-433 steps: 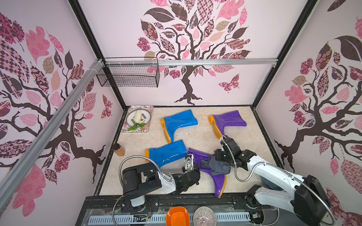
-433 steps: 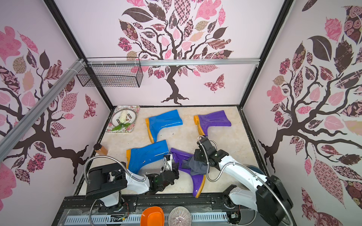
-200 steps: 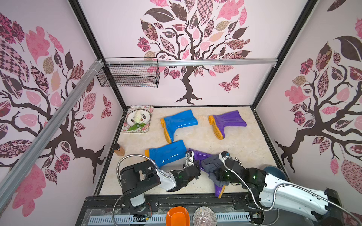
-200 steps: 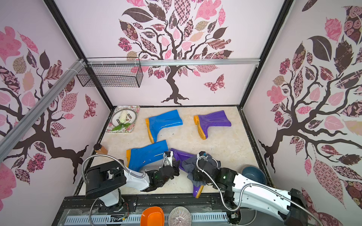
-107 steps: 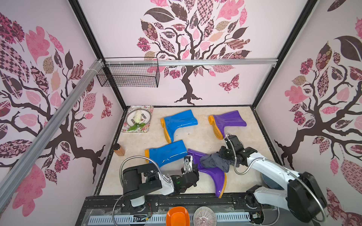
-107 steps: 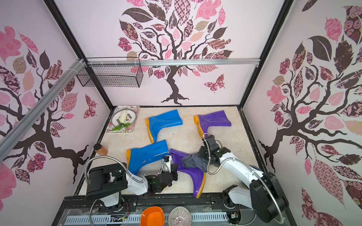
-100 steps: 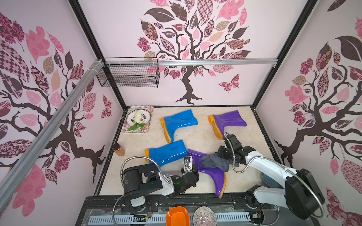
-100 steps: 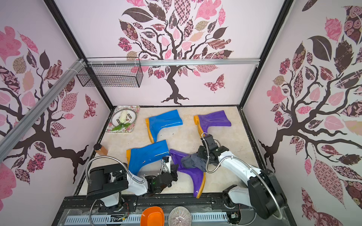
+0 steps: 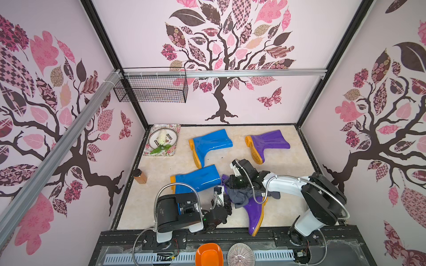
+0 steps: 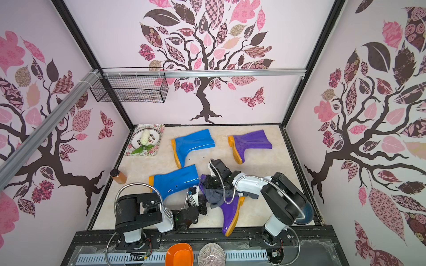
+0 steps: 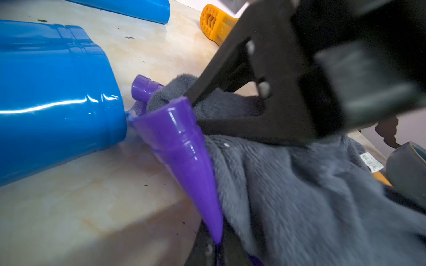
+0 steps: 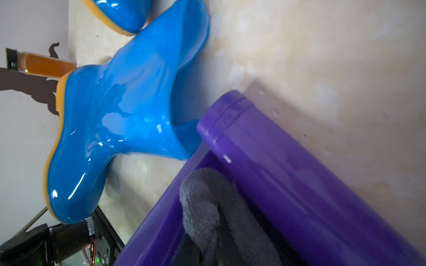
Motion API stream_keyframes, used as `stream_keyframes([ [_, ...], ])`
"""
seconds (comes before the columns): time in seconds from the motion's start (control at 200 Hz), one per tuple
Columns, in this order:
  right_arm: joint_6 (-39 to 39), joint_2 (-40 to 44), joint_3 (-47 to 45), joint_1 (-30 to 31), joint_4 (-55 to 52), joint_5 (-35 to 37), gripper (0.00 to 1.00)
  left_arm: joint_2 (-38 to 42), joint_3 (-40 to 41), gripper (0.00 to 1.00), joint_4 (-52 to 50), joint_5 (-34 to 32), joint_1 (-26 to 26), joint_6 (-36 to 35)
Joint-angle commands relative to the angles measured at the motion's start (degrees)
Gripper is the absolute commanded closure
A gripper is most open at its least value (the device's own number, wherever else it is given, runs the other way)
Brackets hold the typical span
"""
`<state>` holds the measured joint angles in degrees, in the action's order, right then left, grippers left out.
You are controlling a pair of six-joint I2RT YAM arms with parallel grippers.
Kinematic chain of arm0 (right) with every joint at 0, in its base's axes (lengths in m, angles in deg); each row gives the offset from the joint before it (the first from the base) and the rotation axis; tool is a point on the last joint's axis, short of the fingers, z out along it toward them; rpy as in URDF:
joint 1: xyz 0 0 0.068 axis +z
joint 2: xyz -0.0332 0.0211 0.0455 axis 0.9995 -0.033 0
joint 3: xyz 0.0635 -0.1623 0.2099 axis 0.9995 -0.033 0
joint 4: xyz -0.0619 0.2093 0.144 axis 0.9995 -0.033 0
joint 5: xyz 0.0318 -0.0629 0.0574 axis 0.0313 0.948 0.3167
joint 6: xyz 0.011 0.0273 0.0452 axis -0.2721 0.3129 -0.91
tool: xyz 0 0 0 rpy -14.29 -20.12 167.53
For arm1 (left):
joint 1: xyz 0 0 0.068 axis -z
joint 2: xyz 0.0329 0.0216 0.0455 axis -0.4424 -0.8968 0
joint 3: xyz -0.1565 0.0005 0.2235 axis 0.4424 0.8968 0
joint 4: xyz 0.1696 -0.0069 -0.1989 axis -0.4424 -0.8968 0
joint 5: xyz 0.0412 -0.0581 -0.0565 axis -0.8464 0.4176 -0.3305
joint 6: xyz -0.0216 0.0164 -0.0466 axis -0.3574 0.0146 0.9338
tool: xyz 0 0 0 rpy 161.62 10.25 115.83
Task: Wipe the rubber boots with a cloth
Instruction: Wipe the dirt off the rubber boot.
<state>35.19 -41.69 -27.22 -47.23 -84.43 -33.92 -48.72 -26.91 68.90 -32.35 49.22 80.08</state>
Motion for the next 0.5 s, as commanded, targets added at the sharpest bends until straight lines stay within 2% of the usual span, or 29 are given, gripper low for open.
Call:
stream_keyframes([
  [0.0, -0.65, -0.28, -1.9, -5.12, 1.03, 0.87, 1.0, -0.69, 1.36, 1.0, 1.73, 0.11, 0.89, -1.63],
  [0.115, 2.25, 3.66, -4.66, -8.73, -9.66, 12.75, 1.0, -0.88, 1.54, 1.0, 1.74, -0.2, 0.89, -1.59],
  [0.225, 4.08, 11.25, -8.55, -9.94, -12.35, 17.31, 1.0, -1.78, 1.54, 1.0, 2.23, -0.13, 0.83, -0.98],
  [0.285, 4.93, 14.88, -9.85, -9.8, -11.15, 14.49, 1.0, -1.97, 1.58, 1.0, 2.31, 0.02, 0.89, -0.58],
  [0.35, 5.97, 16.1, -10.0, -7.89, -7.28, 6.79, 1.0, -2.09, 1.46, 1.0, 2.27, 0.03, 0.89, -0.66],
  [0.495, 9.38, 10.02, -0.29, 3.59, -8.2, 0.34, 1.0, -2.07, 1.1, 1.0, 2.23, -0.7, 0.88, -1.43],
])
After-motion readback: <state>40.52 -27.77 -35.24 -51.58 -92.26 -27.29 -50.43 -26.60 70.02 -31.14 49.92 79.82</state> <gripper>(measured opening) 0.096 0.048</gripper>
